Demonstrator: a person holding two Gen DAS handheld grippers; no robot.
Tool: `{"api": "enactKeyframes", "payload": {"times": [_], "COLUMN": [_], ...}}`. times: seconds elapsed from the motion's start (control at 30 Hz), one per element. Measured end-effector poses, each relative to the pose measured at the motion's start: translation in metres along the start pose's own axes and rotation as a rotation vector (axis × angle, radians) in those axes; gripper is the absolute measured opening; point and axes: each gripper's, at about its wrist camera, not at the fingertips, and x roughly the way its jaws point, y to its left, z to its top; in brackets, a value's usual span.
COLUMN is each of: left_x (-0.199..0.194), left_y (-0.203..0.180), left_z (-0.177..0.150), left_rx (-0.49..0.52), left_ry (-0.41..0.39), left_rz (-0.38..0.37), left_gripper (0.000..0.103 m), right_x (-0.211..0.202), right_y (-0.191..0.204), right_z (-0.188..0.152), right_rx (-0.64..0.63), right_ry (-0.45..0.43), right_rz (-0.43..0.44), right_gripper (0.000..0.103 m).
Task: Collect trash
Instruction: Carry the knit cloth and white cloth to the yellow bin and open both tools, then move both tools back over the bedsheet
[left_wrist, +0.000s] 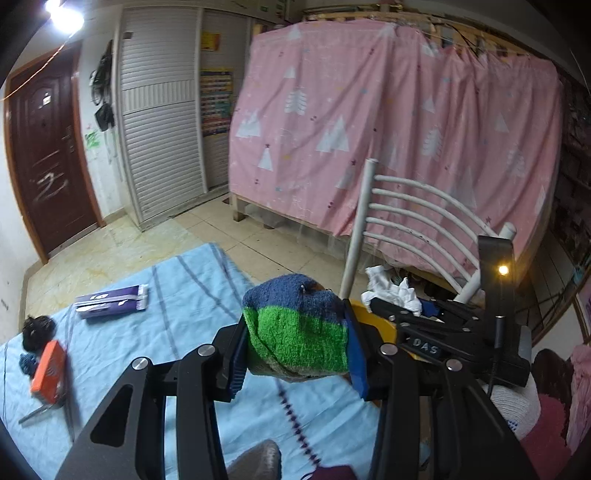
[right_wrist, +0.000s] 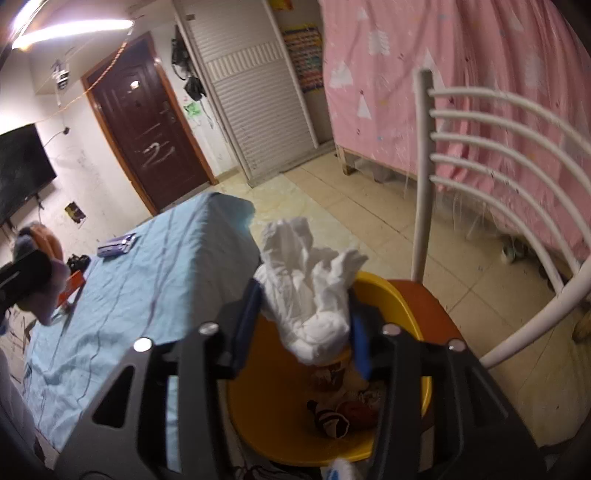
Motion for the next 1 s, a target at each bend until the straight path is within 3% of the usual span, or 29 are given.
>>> {"api": "enactKeyframes", "payload": {"times": [0.23,0.33,0.4,0.47,0.67,1.0], "left_x": [0.039,0.051,0.057,0.059,0.051,0.016], "left_y": [-0.030,-0.040,-0.048,-0.053,-0.054,-0.016], "left_z": [-0.001,-0.001,0.000,0.000,-0.004,0.002], "left_rx": [0.045,0.058,0.065,0.076,0.092,0.027], "left_ry": [0.030,0.038,0.040,0.035,0.032,-0.016], "left_rz": [-0.064,-0.094,-0.131,-0.138,-0.140,-0.115], "left_gripper": [0.040,0.049,0.064,0.071,0.072,0.076], "right_x": [-0.009,-0.017,-0.022,-0.024,-0.023,-0.026], "right_y": [-0.024,-0.037,-0.042,-0.044,-0.038,-0.008], "right_z": [0.002,0.005,0.006,0.008,0.008,0.014], "right_rx": [0.065,0.118,0.143,0.151,0.140,0.105], "right_ry": [-0.050,-0.087,-0.109,-0.118,-0.120,-0.115], "right_rz": [-0.067,-0.088,-0.097,-0.101,-0.099,-0.082], "right_gripper": [0.060,0.061,0.062,0.063,0.064,0.067]}}
